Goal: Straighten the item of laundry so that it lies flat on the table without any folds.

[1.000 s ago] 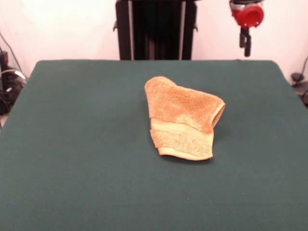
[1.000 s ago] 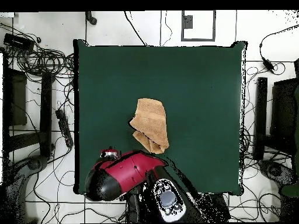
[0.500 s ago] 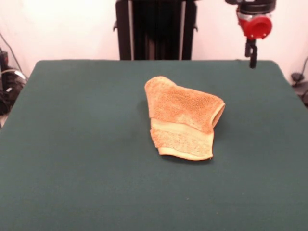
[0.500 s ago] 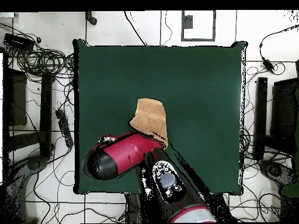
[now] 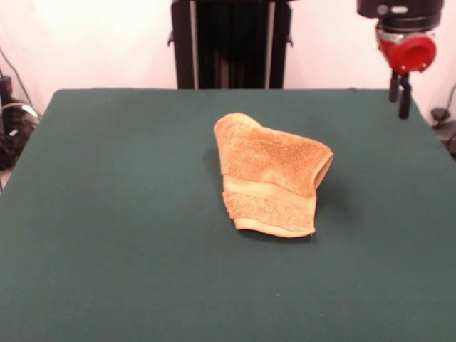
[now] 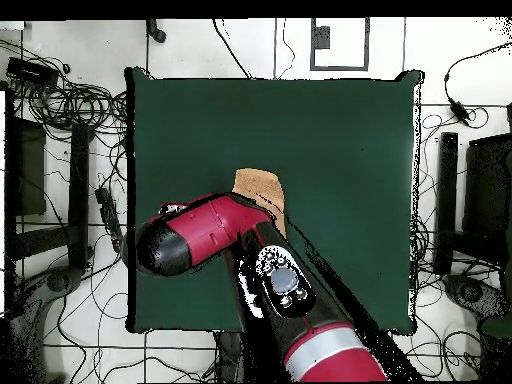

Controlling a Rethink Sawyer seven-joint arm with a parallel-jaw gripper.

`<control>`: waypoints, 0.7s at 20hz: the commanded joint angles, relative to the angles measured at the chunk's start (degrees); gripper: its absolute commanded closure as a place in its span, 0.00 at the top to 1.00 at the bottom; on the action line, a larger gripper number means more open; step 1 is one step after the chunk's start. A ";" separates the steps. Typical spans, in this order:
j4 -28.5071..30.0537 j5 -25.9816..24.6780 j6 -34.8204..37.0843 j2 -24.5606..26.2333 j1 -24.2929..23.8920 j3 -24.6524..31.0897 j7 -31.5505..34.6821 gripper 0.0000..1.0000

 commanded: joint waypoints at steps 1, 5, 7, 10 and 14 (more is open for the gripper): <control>-8.83 -0.36 9.08 4.94 0.17 7.52 -6.47 1.00; -11.42 -0.80 11.09 5.95 0.10 8.34 -7.90 1.00; -12.57 -1.02 12.07 6.41 0.23 8.49 -8.41 1.00; -13.47 -1.47 13.03 6.88 0.10 8.93 -8.65 1.00; -13.62 -2.27 13.36 7.23 -0.33 9.36 -8.45 1.00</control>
